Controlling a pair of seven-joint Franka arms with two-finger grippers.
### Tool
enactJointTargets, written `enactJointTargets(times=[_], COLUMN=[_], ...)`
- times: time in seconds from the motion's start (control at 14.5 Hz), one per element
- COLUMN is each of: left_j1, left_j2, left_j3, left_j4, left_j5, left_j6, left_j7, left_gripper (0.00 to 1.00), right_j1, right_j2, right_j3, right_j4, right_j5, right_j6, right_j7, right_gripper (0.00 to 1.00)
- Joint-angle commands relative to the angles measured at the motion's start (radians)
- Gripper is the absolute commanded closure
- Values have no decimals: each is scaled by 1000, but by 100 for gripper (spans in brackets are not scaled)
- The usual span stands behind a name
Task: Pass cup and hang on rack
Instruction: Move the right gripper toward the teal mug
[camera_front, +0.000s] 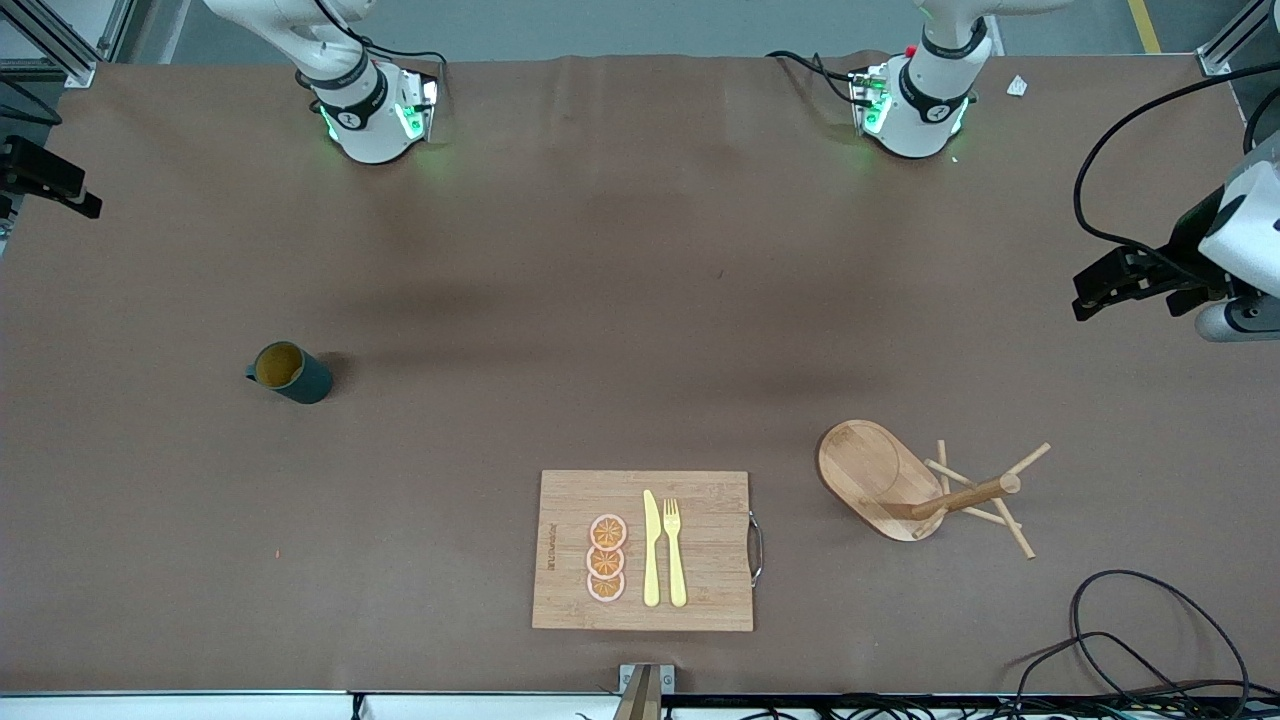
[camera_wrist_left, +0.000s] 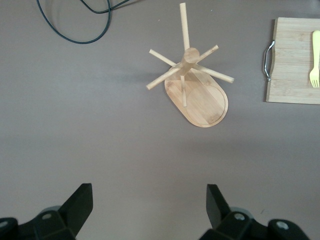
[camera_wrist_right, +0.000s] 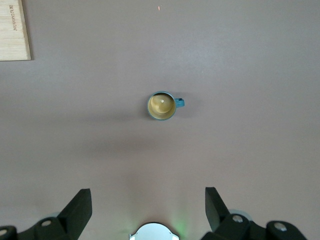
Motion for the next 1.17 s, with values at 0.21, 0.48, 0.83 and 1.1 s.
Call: enactJointTargets(times=[0.21,0.48,0.83,1.1], left_j1=[-7,-5,-4,-4], left_j2=[8,8,10,10], left_j3=[-3,-19,-19,-19], left_j4=[24,24,24,24], left_j5=[18,15,12,13], left_j6=[-21,-18,-14,-12], left_j7=[30,59,54,56], left_gripper=[0,0,0,0], right_j1=[-9,-5,-3,-31], right_j2=[43,159,216,216], right_j3=[-4,-4,-1,-3], right_j4=[-8,-4,-118,-328], right_j5=[3,5,11,40], right_j6=[5,72,225,446], right_j7=[1,-11,-150,-431], right_gripper=[0,0,0,0])
